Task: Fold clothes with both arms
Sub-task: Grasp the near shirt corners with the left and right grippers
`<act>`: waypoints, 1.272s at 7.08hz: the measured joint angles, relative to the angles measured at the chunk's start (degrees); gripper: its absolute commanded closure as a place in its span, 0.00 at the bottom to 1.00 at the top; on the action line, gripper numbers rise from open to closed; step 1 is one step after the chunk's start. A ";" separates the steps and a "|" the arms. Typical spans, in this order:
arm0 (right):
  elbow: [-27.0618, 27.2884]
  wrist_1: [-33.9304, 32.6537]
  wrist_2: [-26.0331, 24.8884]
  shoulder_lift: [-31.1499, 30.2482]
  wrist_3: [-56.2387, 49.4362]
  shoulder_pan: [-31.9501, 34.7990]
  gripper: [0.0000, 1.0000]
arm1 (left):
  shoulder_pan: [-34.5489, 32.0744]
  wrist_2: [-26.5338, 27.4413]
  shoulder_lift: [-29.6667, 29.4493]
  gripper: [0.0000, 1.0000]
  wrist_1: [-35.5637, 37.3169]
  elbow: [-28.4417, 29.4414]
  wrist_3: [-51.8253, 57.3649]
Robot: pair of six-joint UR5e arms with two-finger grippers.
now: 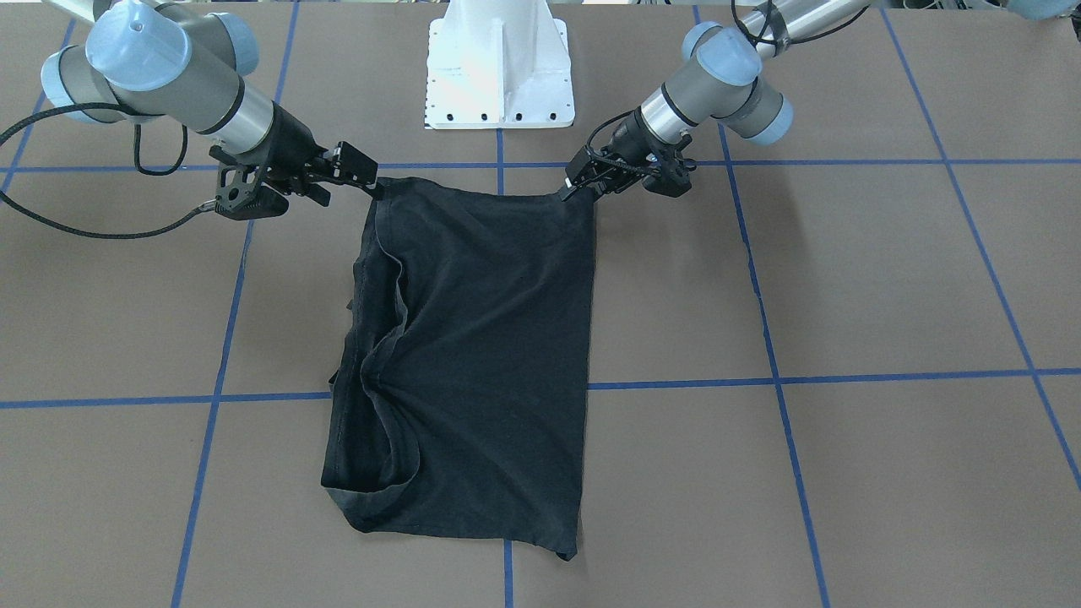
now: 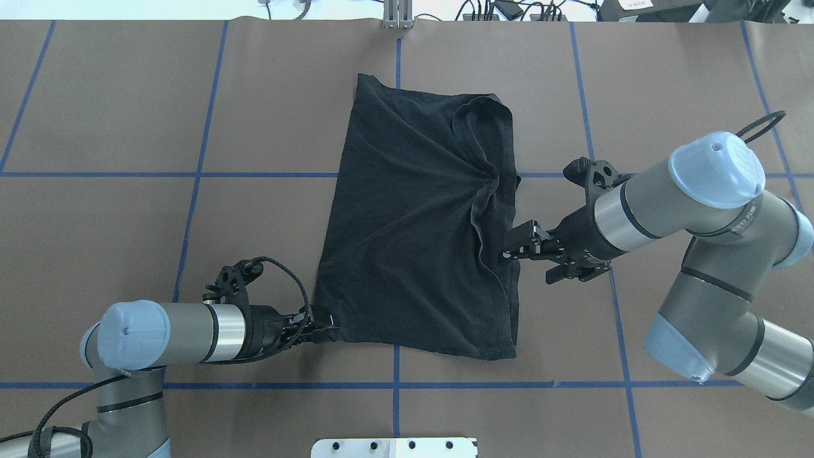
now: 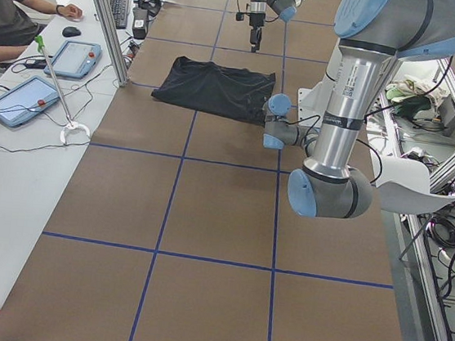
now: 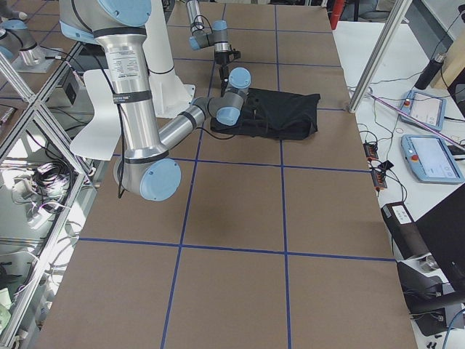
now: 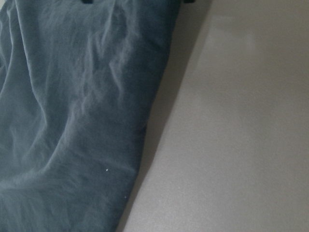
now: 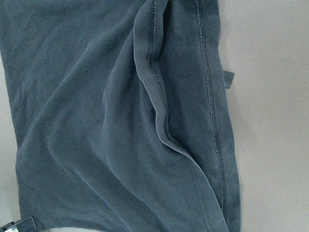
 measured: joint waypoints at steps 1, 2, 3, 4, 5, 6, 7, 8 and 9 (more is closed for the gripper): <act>-0.12 -0.06 -0.89 0.15 2.32 -0.88 0.00 | -0.07 -0.28 -0.17 1.00 0.01 -0.42 -2.78; -0.17 -0.17 -3.49 0.26 5.13 -2.96 0.00 | -0.20 -1.04 -0.25 1.00 0.01 -1.06 -4.26; -0.26 -0.40 -7.80 0.40 8.37 -6.27 0.00 | -0.41 -2.23 -0.27 1.00 0.13 -1.88 -4.82; -0.32 -1.80 -11.98 0.89 11.85 -9.92 0.00 | -0.68 -3.31 -0.29 1.00 0.34 -2.65 -5.03; -0.35 -6.14 -14.55 2.65 14.67 -12.77 0.00 | -0.84 -3.82 -0.29 1.00 0.44 -3.05 -5.09; -0.56 -12.35 -16.60 5.64 16.10 -14.82 0.00 | -0.89 -4.02 -0.28 1.00 0.48 -3.20 -5.12; -1.25 -17.46 -18.25 8.45 16.44 -16.10 0.00 | -0.91 -4.06 -0.21 1.00 0.49 -3.22 -5.12; -2.25 -19.85 -19.13 9.86 16.32 -16.62 0.00 | -0.93 -4.07 -0.17 1.00 0.50 -3.23 -5.13; -3.02 -20.81 -19.72 10.40 15.81 -16.71 0.00 | -0.92 -4.05 -0.16 1.00 0.50 -3.24 -5.15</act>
